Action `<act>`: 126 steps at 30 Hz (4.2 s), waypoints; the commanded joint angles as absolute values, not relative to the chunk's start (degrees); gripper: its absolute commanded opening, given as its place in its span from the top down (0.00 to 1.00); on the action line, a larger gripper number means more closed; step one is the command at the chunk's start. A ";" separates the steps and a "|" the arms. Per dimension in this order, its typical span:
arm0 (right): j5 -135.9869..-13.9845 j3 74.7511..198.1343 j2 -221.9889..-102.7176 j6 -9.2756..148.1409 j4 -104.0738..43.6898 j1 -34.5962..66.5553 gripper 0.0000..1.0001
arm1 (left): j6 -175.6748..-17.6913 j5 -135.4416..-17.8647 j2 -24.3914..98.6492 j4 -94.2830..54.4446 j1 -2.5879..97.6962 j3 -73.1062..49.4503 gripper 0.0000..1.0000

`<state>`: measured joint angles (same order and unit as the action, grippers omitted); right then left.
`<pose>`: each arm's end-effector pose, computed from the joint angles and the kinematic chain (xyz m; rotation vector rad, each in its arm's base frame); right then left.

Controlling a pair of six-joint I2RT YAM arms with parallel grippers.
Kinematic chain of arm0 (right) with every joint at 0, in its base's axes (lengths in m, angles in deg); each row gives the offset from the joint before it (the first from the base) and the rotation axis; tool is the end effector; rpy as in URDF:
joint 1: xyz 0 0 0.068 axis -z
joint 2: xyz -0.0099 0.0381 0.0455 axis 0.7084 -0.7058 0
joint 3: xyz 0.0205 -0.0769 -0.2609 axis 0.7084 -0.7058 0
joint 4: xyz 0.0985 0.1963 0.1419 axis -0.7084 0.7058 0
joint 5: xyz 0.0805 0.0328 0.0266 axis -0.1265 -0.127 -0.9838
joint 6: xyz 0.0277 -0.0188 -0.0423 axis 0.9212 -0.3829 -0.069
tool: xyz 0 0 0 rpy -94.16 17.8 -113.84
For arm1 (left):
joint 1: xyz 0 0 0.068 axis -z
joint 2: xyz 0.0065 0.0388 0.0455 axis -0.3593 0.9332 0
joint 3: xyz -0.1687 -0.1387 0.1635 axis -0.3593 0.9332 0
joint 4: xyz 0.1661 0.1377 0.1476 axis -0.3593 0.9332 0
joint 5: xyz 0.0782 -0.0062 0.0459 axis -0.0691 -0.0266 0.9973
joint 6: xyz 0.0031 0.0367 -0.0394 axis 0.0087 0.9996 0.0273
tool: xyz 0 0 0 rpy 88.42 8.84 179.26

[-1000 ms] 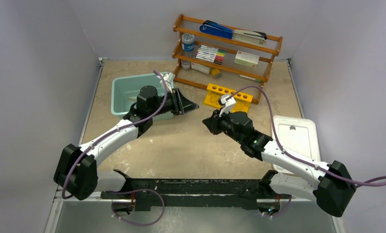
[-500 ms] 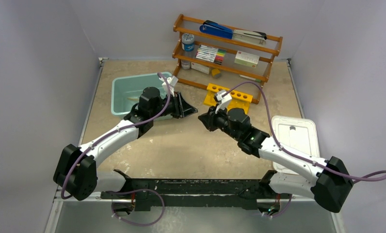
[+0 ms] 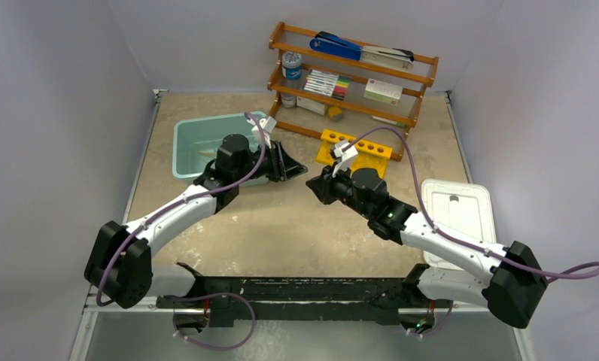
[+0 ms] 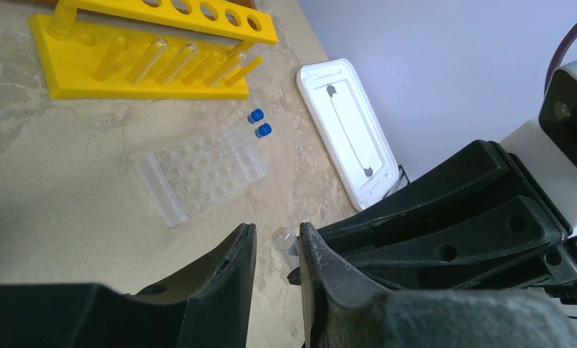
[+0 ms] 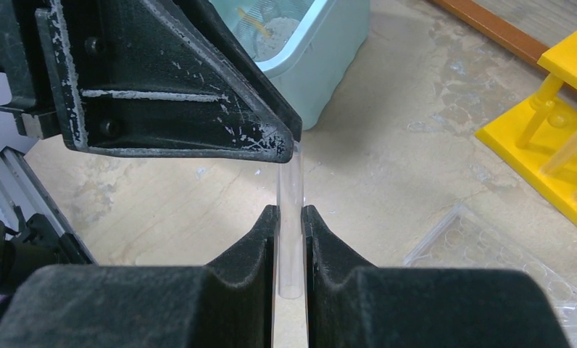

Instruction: Organize the chemistry lab equipment

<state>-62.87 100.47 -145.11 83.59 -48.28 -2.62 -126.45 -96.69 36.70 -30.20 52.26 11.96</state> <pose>0.1773 0.1909 0.2921 -0.3469 1.7226 0.8250 0.2475 -0.1696 0.2866 0.2106 1.9934 -1.3056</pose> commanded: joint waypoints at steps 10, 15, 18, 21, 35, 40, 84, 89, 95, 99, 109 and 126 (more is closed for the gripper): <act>-64.19 103.30 -145.08 82.60 -51.95 -3.15 0.85 | -126.94 -97.82 38.49 -34.09 52.58 9.63 0.63; -64.18 103.17 -144.91 82.91 -52.00 -3.28 0.85 | -126.76 -97.76 38.47 -34.07 52.60 9.51 0.62; -64.18 103.19 -144.83 83.01 -52.00 -3.41 0.85 | -126.74 -97.83 38.50 -34.31 52.61 9.30 0.63; -64.18 103.18 -144.90 82.87 -51.93 -3.50 0.84 | -127.16 -97.97 38.46 -34.51 52.69 9.15 0.68; -62.37 102.95 -145.17 83.15 -51.48 -3.67 0.85 | -126.71 -99.50 38.47 -34.31 53.90 10.38 0.89; -60.11 103.45 -144.76 82.59 -50.11 -3.67 0.84 | -127.46 -99.51 37.70 -35.03 53.92 11.70 0.85; -26.78 102.57 -130.57 84.53 -25.25 7.22 0.48 | -113.16 -65.26 55.78 -33.67 61.55 -6.19 1.00; -27.45 100.92 -131.03 85.16 -27.08 7.20 0.48 | -109.60 -58.10 60.11 -30.31 63.48 -12.25 1.00; -28.94 100.01 -132.92 85.30 -29.00 7.26 0.49 | -106.35 -53.44 65.18 -29.66 63.59 -19.19 1.00; -27.91 99.92 -133.77 85.15 -29.86 7.34 0.49 | -103.24 -51.10 68.08 -30.83 63.62 -22.03 1.00; -28.23 99.18 -136.26 84.71 -33.00 8.41 0.50 | -99.26 -52.59 72.90 -29.72 63.69 -26.99 1.00; -29.08 99.04 -136.60 84.41 -34.25 8.61 0.50 | -99.20 -52.81 77.48 -30.87 63.74 -29.33 1.00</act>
<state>-29.39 98.92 -137.35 84.49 -31.59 8.33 -100.41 -52.64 76.68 -27.99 63.62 -26.57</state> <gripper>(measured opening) 0.498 0.152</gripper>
